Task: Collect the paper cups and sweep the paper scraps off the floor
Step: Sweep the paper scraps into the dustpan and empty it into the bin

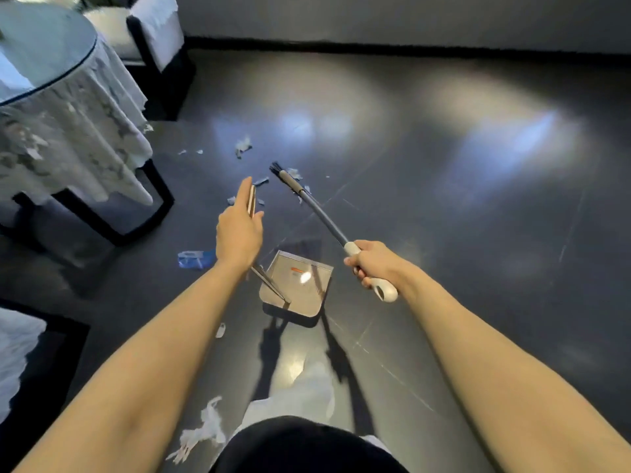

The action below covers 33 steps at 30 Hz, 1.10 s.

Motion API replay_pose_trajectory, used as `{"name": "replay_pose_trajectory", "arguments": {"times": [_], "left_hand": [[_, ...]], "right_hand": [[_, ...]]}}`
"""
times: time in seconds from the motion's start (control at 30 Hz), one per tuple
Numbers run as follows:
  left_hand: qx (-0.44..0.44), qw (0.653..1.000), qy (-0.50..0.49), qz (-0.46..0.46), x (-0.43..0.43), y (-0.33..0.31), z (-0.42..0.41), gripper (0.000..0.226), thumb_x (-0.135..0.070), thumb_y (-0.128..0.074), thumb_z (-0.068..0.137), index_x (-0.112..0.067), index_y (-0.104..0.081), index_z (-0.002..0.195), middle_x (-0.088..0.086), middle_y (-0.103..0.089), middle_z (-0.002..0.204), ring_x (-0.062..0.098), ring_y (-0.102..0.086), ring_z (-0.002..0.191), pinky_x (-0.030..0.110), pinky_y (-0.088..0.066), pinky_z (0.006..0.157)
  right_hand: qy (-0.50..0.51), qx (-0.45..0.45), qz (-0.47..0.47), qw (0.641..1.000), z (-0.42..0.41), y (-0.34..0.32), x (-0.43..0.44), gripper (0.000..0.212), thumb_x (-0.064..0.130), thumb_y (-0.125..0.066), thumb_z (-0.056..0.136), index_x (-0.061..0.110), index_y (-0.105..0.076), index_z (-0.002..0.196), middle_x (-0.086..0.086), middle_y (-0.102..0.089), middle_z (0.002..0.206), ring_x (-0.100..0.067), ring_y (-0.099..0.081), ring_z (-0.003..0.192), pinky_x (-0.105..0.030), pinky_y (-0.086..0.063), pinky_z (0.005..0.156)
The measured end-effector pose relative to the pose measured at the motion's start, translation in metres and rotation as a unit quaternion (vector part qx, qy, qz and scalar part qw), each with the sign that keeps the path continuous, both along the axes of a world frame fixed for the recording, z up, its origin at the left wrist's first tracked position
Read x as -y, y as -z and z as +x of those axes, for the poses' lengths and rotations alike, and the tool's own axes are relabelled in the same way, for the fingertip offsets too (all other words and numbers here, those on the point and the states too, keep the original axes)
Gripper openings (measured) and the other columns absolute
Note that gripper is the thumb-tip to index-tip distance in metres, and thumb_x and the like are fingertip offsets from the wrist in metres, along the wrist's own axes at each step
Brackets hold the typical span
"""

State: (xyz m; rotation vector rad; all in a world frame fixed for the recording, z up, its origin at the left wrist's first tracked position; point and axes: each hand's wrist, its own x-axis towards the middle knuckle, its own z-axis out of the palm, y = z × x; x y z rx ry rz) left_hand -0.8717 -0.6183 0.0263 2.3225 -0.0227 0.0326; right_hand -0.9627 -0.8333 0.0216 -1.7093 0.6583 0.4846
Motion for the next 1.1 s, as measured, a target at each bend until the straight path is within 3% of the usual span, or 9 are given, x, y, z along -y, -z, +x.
{"name": "replay_pose_trajectory", "arguments": {"times": [0.17, 0.33, 0.5, 0.6, 0.77, 0.87, 1.1], "left_hand": [[-0.006, 0.999, -0.028, 0.024, 0.063, -0.001, 0.123, 0.059, -0.02, -0.054, 0.096, -0.039, -0.028, 0.145, 0.016, -0.064, 0.108, 0.028, -0.052, 0.082, 0.039, -0.043, 0.074], [-0.034, 0.996, -0.083, 0.02, 0.118, 0.015, 0.224, 0.064, -0.018, -0.057, 0.093, -0.04, -0.029, 0.146, 0.015, -0.065, 0.113, 0.035, -0.06, 0.1, 0.044, -0.048, 0.085], [-0.036, 0.988, -0.147, 0.009, 0.188, 0.056, 0.316, 0.062, -0.012, -0.053, 0.092, -0.035, -0.033, 0.145, 0.014, -0.064, 0.112, 0.035, -0.059, 0.098, 0.039, -0.047, 0.082], [-0.05, 0.984, -0.168, 0.04, 0.226, 0.072, 0.354, 0.064, -0.011, -0.055, 0.092, -0.036, -0.032, 0.146, 0.017, -0.06, 0.096, 0.038, -0.058, 0.092, 0.043, -0.047, 0.078], [-0.1, 0.975, -0.192, 0.049, 0.257, 0.091, 0.394, 0.067, -0.017, -0.057, 0.093, -0.045, -0.026, 0.146, 0.011, -0.052, 0.086, 0.035, -0.057, 0.084, 0.04, -0.045, 0.073], [-0.095, 0.965, -0.242, 0.037, 0.266, 0.1, 0.413, 0.068, -0.014, -0.06, 0.09, -0.04, -0.031, 0.146, 0.011, -0.051, 0.081, 0.037, -0.057, 0.081, 0.038, -0.043, 0.072], [-0.083, 0.958, -0.273, 0.003, 0.273, 0.113, 0.47, 0.066, -0.02, -0.067, 0.086, -0.039, -0.039, 0.143, 0.014, -0.061, 0.088, 0.033, -0.058, 0.084, 0.031, -0.038, 0.073]], "right_hand": [[-0.019, -0.017, 0.019, 0.999, 0.134, -0.008, 0.077, 0.016, 0.001, -0.047, 0.093, 0.015, -0.055, 0.098, 0.005, -0.05, 0.049, -0.005, -0.041, 0.035, -0.016, -0.036, 0.034], [-0.067, -0.038, 0.008, 0.997, 0.269, 0.003, 0.15, 0.012, 0.003, -0.047, 0.094, 0.011, -0.053, 0.1, -0.002, -0.044, 0.053, -0.007, -0.039, 0.035, -0.016, -0.035, 0.035], [-0.139, -0.047, -0.029, 0.989, 0.41, 0.026, 0.227, 0.015, 0.0, -0.046, 0.094, 0.006, -0.051, 0.107, -0.006, -0.041, 0.059, -0.009, -0.036, 0.037, -0.016, -0.033, 0.034], [-0.185, -0.055, -0.044, 0.98, 0.481, 0.031, 0.263, 0.013, -0.002, -0.046, 0.093, 0.005, -0.049, 0.104, -0.006, -0.041, 0.058, -0.01, -0.036, 0.034, -0.017, -0.032, 0.034], [-0.245, -0.072, -0.063, 0.965, 0.567, 0.044, 0.299, 0.01, -0.002, -0.048, 0.091, 0.006, -0.045, 0.097, -0.008, -0.042, 0.056, -0.016, -0.037, 0.04, -0.02, -0.032, 0.037], [-0.261, -0.095, -0.058, 0.959, 0.606, 0.057, 0.305, 0.01, -0.002, -0.048, 0.09, 0.006, -0.046, 0.096, -0.007, -0.042, 0.055, -0.015, -0.038, 0.04, -0.021, -0.032, 0.037], [-0.24, -0.156, -0.026, 0.958, 0.676, 0.087, 0.294, 0.009, -0.001, -0.043, 0.093, 0.003, -0.048, 0.1, -0.007, -0.042, 0.063, -0.013, -0.038, 0.042, -0.018, -0.036, 0.037]]}}
